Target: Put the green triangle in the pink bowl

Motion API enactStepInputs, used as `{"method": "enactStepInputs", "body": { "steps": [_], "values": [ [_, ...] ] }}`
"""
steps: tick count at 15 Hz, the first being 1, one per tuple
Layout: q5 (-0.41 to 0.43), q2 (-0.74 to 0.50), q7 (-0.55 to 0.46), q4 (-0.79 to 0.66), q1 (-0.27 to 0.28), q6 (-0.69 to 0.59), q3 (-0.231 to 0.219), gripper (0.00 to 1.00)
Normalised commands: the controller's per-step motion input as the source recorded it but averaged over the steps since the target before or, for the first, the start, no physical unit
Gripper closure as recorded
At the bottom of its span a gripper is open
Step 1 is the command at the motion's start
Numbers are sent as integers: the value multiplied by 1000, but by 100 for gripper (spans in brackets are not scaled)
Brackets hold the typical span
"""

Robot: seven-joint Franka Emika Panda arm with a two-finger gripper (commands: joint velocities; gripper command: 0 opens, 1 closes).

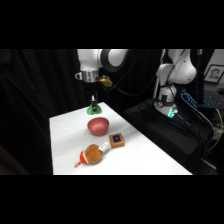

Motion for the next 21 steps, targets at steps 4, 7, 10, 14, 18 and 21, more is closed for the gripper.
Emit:
{"method": "enactStepInputs", "body": {
  "steps": [4, 7, 10, 14, 18, 21],
  "values": [
    [120, 17, -176, 43, -70, -55, -37, 92],
    [138, 94, -158, 68, -39, -10, -16, 92],
    [139, 150, -130, 85, -22, 32, -5, 92],
    [137, 157, -122, 93, -37, 71, -8, 92],
    [135, 170, -108, 93, -46, 120, -14, 92],
    [138, 213, -67, 112, -34, 165, -8, 92]
  ]
}}
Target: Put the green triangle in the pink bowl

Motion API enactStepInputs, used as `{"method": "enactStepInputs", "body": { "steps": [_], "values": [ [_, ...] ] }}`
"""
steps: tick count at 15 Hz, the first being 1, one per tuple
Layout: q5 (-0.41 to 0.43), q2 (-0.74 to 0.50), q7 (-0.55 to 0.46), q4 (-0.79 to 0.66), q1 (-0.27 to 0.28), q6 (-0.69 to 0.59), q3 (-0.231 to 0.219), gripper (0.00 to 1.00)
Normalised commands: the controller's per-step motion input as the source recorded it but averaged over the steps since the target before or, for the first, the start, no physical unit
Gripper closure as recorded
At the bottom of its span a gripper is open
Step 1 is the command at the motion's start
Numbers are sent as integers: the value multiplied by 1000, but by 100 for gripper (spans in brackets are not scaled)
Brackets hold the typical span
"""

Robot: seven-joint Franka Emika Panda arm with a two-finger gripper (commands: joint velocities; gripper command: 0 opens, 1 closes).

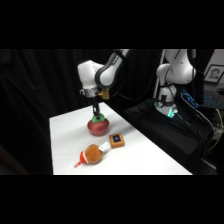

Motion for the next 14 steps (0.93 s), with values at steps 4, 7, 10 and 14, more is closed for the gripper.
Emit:
{"method": "enactStepInputs", "body": {
  "steps": [4, 7, 10, 14],
  "values": [
    [126, 191, -18, 110, -26, 217, -11, 93],
    [112, 141, -5, 98, -34, 177, -20, 93],
    [107, 111, -4, 88, -23, 138, -12, 53],
    [103, 82, -6, 91, -15, 127, -10, 27]
  ]
}}
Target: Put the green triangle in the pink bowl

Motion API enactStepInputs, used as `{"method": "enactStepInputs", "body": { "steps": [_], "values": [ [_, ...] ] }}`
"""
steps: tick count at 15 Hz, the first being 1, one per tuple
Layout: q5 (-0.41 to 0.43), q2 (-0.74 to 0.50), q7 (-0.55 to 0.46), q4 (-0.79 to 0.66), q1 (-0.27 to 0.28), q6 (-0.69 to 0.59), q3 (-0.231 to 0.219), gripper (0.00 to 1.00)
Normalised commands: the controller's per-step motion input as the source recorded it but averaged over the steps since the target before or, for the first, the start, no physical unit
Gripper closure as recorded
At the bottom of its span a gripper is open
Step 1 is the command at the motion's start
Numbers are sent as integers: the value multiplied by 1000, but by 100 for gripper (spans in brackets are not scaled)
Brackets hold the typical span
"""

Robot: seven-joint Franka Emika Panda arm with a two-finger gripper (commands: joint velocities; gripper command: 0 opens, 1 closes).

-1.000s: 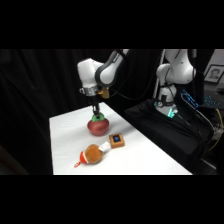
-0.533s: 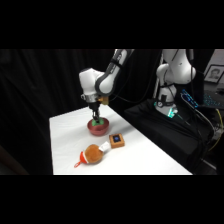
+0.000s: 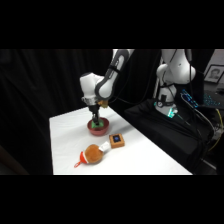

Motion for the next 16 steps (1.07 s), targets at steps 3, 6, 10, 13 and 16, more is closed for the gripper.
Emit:
{"method": "enactStepInputs", "body": {
  "steps": [3, 6, 10, 13, 16],
  "values": [
    [83, 40, -10, 89, -11, 64, -18, 4],
    [63, -58, -42, 49, -12, -28, -17, 0],
    [60, -252, -120, -50, -34, -128, -10, 0],
    [19, -413, -168, -113, -27, -234, -22, 0],
    [-69, -445, -112, -128, 10, -269, -65, 0]
  ]
}}
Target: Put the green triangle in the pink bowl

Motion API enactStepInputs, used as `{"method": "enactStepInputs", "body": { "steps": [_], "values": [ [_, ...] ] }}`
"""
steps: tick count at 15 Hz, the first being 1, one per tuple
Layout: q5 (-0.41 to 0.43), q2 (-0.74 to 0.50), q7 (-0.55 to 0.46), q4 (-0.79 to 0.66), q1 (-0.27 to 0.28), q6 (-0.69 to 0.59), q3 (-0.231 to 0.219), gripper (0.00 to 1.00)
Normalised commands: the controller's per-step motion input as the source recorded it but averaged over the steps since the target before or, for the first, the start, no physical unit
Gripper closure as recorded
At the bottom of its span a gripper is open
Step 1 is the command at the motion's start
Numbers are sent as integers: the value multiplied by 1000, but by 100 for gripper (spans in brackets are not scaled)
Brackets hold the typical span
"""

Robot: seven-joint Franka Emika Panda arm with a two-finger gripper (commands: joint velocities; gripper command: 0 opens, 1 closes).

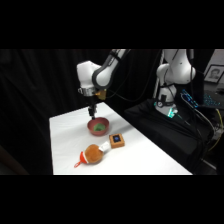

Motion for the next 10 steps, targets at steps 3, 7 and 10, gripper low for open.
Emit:
{"method": "enactStepInputs", "body": {
  "steps": [3, 7, 10],
  "values": [
    [-94, -402, -92, -94, 20, -283, -63, 0],
    [-127, -381, -61, -84, 29, -255, -61, 0],
    [-144, -322, -9, -58, 35, -226, -54, 0]
  ]
}}
